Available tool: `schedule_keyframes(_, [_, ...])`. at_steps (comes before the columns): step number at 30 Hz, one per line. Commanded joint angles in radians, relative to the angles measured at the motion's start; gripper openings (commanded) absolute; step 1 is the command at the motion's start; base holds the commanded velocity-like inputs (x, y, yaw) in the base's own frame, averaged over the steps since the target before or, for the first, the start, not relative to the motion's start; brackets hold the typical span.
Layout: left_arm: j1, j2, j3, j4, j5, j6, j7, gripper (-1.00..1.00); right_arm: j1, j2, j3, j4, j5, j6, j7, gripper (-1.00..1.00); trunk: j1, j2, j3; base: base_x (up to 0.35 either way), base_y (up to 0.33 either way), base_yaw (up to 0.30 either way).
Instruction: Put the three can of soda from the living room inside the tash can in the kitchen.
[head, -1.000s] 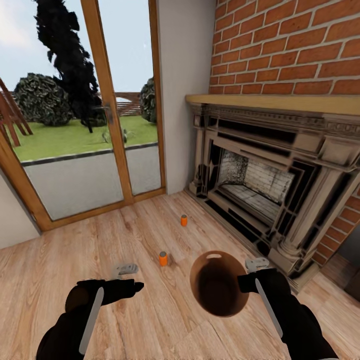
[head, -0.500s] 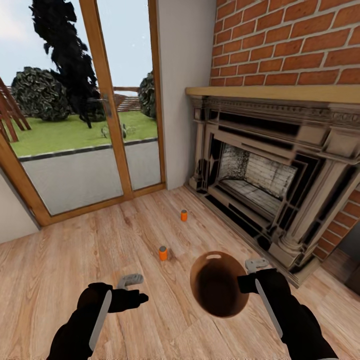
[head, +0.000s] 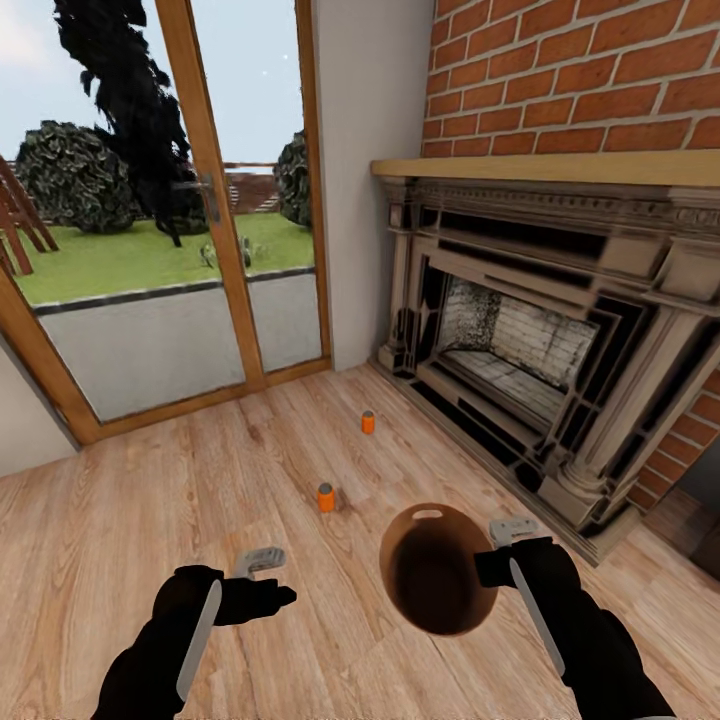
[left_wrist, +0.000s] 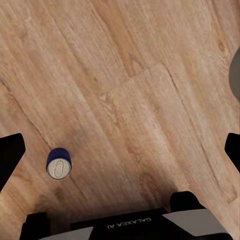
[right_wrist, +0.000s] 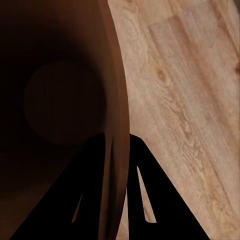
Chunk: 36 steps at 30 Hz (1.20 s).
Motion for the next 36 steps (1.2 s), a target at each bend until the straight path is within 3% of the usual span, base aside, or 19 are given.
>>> schedule_keyframes(1, [0.000,0.000,0.000,0.001,0.000,0.000,-0.001,1.00,-0.001,0.000,0.000,0.000,-0.012,0.000,0.005,-1.00,0.000,0.000,-0.001,0.000,0.000,0.000])
schedule_keyframes(4, [0.000,0.001,0.001,0.003,0.000,0.000,-0.002,1.00,0.000,0.000,0.001,-0.001,-0.012,0.000,0.005,-1.00,0.000,0.000,-0.003,0.000,0.000,0.000])
schedule_keyframes(11, [-0.001,0.004,0.002,0.008,-0.005,0.000,-0.004,1.00,-0.001,0.000,0.001,-0.001,-0.012,0.000,0.005,-1.00,0.027,-0.049,-0.026,0.000,0.000,0.000])
schedule_keyframes(19, [-0.024,0.007,-0.002,0.106,-0.007,0.000,0.000,1.00,-0.001,0.000,0.001,-0.001,-0.012,0.000,0.005,-1.00,0.057,-0.105,-0.052,0.000,0.000,0.000])
schedule_keyframes(28, [-0.039,0.013,-0.002,0.187,-0.009,-0.027,0.002,1.00,0.000,-0.001,0.001,-0.001,-0.012,0.000,0.005,-1.00,0.057,-0.105,-0.052,0.000,0.000,0.000])
schedule_keyframes(36, [-0.067,0.050,0.004,0.250,0.000,-0.043,-0.003,1.00,0.000,-0.001,0.001,-0.001,-0.012,0.000,0.005,-1.00,0.057,-0.105,-0.052,0.000,0.000,0.000])
